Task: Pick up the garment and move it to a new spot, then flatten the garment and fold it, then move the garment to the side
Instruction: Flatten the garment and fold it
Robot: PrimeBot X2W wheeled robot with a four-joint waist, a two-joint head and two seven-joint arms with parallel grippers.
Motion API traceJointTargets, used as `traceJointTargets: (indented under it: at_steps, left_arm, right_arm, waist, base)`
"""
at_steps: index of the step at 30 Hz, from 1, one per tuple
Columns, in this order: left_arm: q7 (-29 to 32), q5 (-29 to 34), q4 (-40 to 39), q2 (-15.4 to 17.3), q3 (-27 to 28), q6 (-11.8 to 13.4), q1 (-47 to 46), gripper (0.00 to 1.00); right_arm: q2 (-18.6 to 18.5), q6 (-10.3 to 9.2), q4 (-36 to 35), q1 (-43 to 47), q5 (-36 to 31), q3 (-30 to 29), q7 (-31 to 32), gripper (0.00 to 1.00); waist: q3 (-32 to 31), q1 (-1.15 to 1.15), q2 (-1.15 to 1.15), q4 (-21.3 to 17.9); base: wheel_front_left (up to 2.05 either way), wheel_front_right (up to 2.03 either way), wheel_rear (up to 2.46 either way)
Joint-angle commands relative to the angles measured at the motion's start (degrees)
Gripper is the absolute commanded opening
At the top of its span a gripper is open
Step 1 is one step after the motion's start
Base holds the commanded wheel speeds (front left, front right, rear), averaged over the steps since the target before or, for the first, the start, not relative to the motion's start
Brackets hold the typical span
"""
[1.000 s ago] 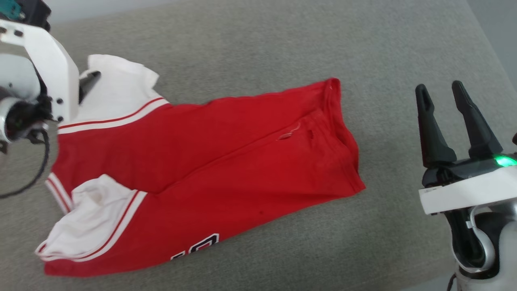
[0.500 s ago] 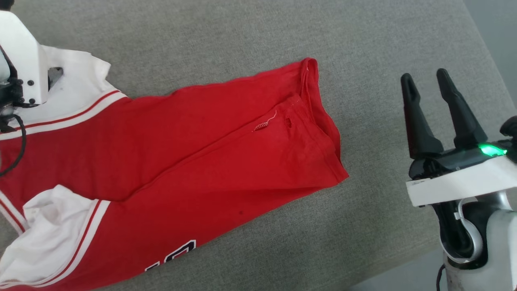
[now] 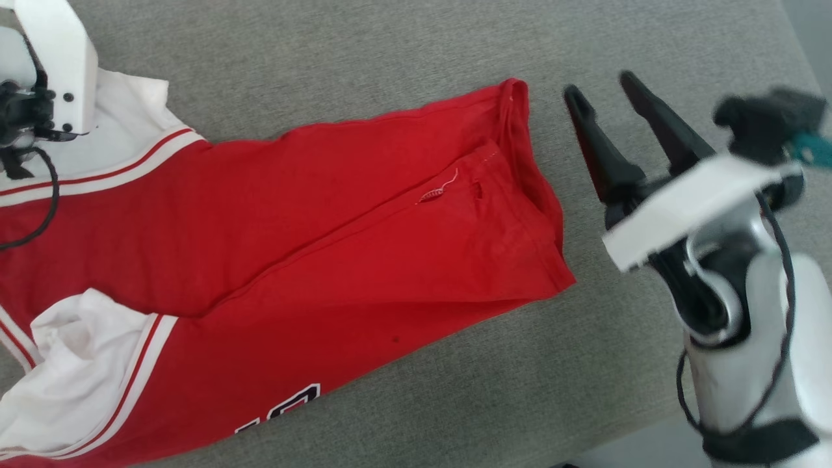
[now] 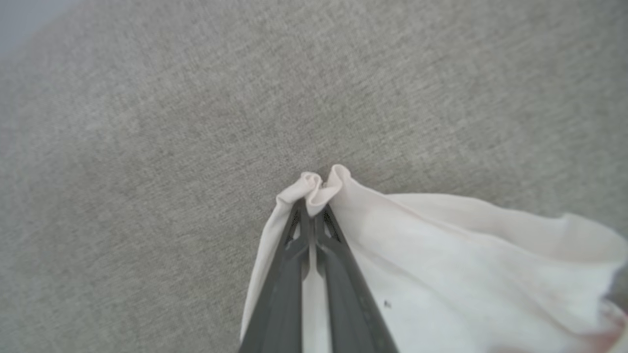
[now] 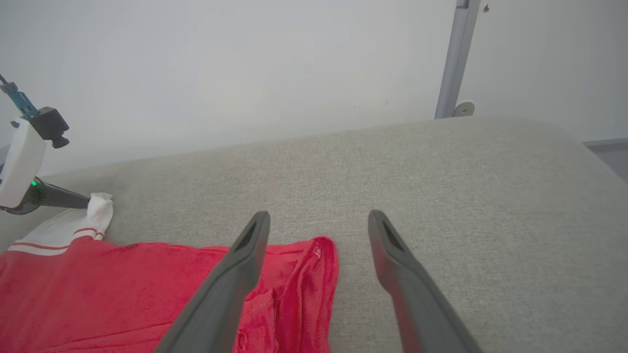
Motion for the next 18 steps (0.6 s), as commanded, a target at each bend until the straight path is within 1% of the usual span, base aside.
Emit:
traceJointTargets:
  at_steps: [1,3,4,5,10,14,15,16,18]
  left_arm:
    - [1.6,0.8,2.7,-0.5,-2.3,-0.1,4.7,0.00]
    - [1.4,1.1,3.1,-1.3,-2.4,-0.4,3.7,0.00]
    - [1.0,1.2,3.4,-1.7,-2.4,-0.5,3.3,0.00]
    - [0.3,1.3,3.8,-2.6,-2.5,-0.6,2.4,0.00]
    - [-1.4,1.2,4.7,-5.3,-2.2,-1.4,0.6,0.00]
    - [-3.1,1.4,5.7,-7.0,-2.2,-2.0,-0.7,0.00]
    - [-3.4,1.4,6.0,-7.5,-2.2,-2.1,-1.0,0.00]
    - [-3.4,1.4,6.0,-7.5,-2.2,-2.1,-1.0,0.00]
    - [-4.0,1.2,6.6,-8.3,-2.2,-2.5,-1.3,0.00]
  right_arm:
    - [0.1,0.00,1.3,-1.8,0.8,0.1,1.4,1.00]
    - [-1.1,0.00,4.0,-5.6,0.5,1.5,4.5,1.00]
    - [-1.0,0.00,5.7,-7.3,1.2,1.9,6.0,1.00]
    - [-1.9,0.00,9.2,-10.8,1.2,2.9,9.0,1.00]
    - [-2.9,0.00,19.4,-18.5,0.7,4.8,16.7,1.00]
    - [-3.3,0.00,26.5,-22.6,0.0,7.4,23.4,1.00]
    - [-3.3,0.00,28.0,-23.2,0.1,7.8,24.7,1.00]
    - [-3.3,0.00,28.0,-23.2,0.1,7.8,24.7,1.00]
    - [-3.2,0.00,30.9,-24.1,0.3,8.9,27.3,1.00]
  waist:
    - [0.2,0.00,0.00,0.4]
    - [0.4,0.00,0.00,0.9]
    - [0.5,0.00,0.00,1.1]
    - [0.7,0.00,0.00,1.7]
    - [1.0,0.00,0.00,3.4]
    - [0.9,0.00,0.00,4.7]
    - [0.9,0.00,0.00,4.9]
    - [0.9,0.00,0.00,4.9]
    - [0.8,0.00,0.00,5.4]
  base:
    - [0.00,0.00,0.00]
    - [0.00,0.00,0.00]
    - [0.00,0.00,0.00]
    - [0.00,0.00,0.00]
    - [0.00,0.00,0.00]
    - [0.00,0.00,0.00]
    - [0.00,0.00,0.00]
    - [0.00,0.00,0.00]
    - [0.00,0.00,0.00]
